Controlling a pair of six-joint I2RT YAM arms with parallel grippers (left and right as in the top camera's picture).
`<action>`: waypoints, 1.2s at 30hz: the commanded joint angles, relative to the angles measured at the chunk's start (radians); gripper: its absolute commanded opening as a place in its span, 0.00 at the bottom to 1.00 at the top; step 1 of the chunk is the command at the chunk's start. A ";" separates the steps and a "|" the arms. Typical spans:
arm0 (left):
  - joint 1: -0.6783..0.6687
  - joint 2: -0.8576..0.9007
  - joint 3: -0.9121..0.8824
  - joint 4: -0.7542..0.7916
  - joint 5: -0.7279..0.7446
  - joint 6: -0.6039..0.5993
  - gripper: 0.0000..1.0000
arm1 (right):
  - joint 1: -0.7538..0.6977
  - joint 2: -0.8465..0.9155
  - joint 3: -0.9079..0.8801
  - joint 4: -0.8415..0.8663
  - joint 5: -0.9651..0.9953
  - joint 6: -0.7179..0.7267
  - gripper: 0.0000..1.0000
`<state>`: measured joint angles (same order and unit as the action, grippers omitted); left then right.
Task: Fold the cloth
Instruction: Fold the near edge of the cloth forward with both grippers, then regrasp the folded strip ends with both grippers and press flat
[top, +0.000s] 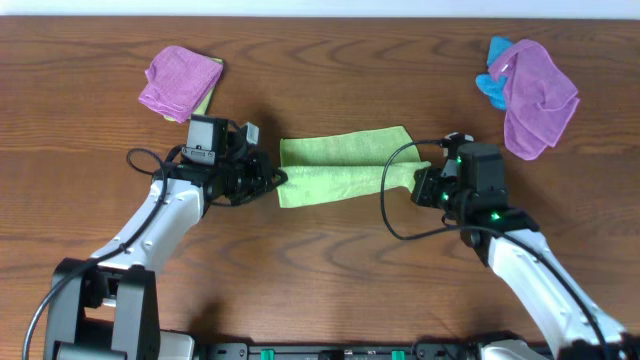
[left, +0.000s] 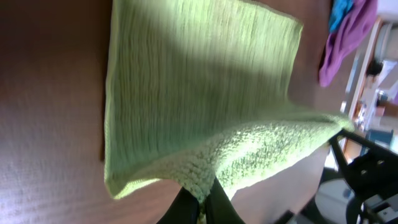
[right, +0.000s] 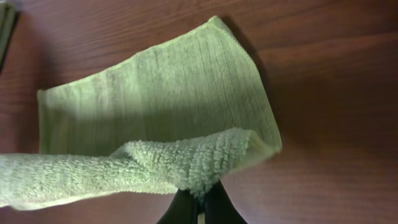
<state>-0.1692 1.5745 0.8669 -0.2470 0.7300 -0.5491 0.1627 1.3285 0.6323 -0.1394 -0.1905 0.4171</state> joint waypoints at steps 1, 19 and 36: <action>-0.004 -0.009 0.000 0.039 -0.079 -0.066 0.06 | -0.005 0.046 0.003 0.031 0.027 0.017 0.01; -0.028 0.142 0.000 0.350 -0.217 -0.171 0.05 | -0.005 0.312 0.198 0.151 0.113 -0.031 0.01; -0.029 0.293 0.000 0.462 -0.241 -0.185 0.06 | -0.005 0.451 0.264 0.149 0.163 -0.068 0.01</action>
<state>-0.2005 1.8400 0.8650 0.2108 0.5163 -0.7334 0.1627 1.7691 0.8772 0.0120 -0.0944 0.3698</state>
